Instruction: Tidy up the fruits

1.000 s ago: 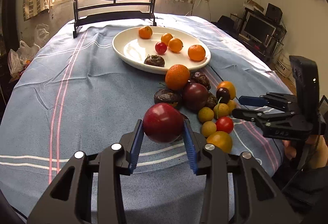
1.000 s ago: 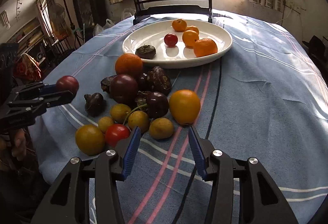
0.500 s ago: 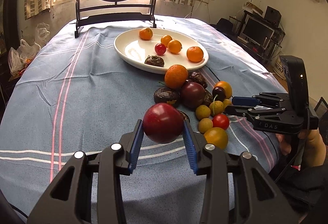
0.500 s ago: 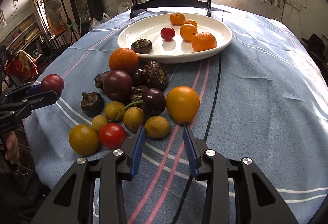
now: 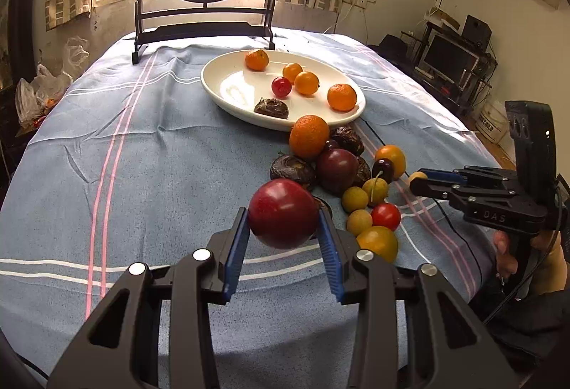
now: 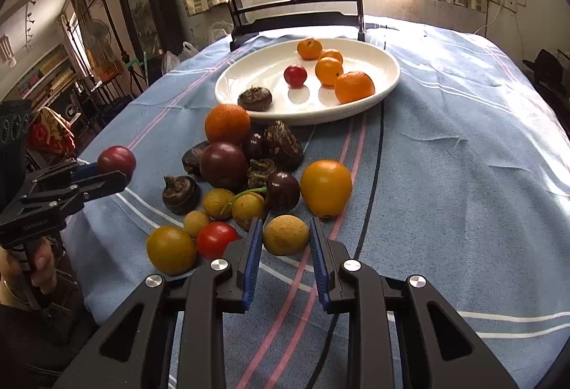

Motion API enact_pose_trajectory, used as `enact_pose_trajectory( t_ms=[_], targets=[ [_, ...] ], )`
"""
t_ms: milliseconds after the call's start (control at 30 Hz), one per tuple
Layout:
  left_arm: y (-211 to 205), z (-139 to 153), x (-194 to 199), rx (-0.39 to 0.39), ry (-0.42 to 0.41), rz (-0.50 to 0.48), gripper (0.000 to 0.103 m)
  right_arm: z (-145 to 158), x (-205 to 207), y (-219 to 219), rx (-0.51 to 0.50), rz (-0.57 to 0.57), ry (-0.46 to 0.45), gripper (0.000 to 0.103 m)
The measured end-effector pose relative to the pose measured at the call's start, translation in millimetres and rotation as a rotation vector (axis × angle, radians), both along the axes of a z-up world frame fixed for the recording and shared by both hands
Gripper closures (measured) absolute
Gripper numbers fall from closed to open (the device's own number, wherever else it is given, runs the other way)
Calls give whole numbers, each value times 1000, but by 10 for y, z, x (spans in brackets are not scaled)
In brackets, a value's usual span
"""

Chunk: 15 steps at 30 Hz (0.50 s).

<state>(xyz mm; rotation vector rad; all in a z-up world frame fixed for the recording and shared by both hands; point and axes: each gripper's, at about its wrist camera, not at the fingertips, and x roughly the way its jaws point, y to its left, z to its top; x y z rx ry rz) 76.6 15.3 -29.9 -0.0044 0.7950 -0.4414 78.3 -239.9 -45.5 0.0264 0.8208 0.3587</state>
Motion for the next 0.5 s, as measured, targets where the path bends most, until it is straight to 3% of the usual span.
enact_pose_trajectory(
  t_ms=[133, 267, 500],
  targets=[
    [-58, 87, 140, -6, -6, -11, 65, 298, 72, -123, 64, -7, -57, 76],
    [-171, 214, 480, -16, -20, -15, 65, 573, 371, -93, 58, -16, -112, 76],
    [-376, 212, 1459, -30, 38, 45, 65, 559, 1187, 123, 29, -61, -94, 76]
  ],
)
